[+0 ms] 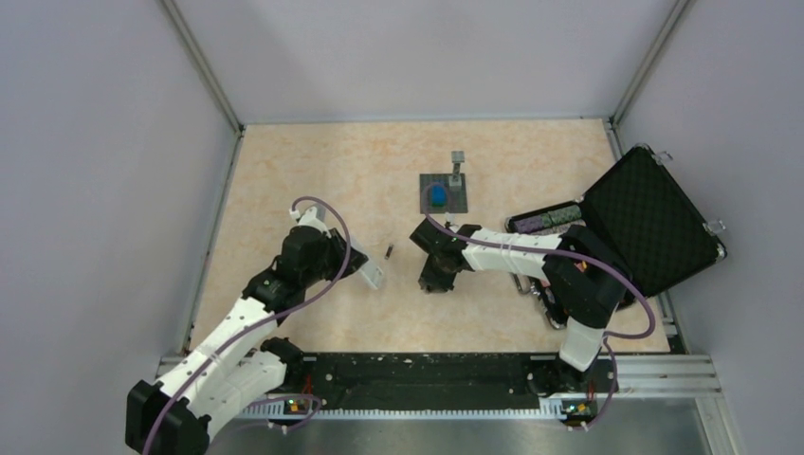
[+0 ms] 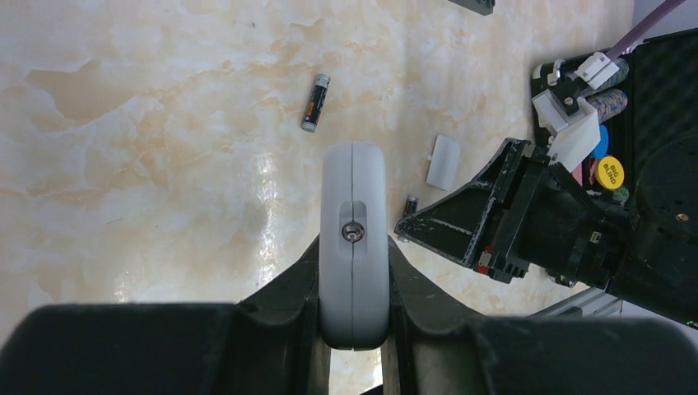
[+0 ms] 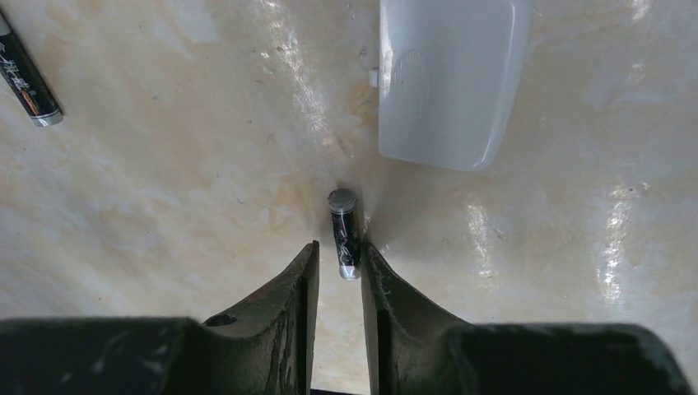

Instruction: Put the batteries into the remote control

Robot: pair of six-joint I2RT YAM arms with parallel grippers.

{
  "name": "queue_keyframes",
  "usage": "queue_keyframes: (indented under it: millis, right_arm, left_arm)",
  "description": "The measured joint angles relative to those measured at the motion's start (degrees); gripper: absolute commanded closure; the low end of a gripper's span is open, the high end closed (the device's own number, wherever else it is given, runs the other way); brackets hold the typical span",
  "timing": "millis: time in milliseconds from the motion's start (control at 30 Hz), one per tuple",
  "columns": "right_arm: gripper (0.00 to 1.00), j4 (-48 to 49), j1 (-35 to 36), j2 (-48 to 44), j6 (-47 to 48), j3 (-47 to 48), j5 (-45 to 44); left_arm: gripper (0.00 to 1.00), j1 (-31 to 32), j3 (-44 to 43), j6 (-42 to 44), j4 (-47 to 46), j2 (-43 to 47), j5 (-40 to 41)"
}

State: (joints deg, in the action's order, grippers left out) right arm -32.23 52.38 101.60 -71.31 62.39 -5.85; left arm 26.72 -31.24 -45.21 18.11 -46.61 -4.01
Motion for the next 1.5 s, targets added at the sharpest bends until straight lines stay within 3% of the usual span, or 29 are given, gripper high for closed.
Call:
queue_keyframes:
  millis: [267,467,867,1500]
  right_arm:
    - [1.0,0.2,0.0,0.7,-1.3,0.0,2.7]
    - [1.0,-0.4,0.0,0.1,-0.7,0.0,4.1]
    - [1.0,7.7,0.0,-11.4,-8.1,-1.3,19.1]
    - [1.0,19.2,0.7,-11.5,-18.2,-6.6,28.5]
  left_arm:
    - [1.0,0.0,1.0,-0.6,-2.2,-0.9,0.0]
    - [1.0,0.0,2.1,-1.3,-3.5,-1.0,-0.8]
    - [1.0,0.0,4.8,-0.3,-8.2,-1.3,-5.3]
    - [1.0,0.0,5.6,2.8,-15.1,-0.2,-12.1]
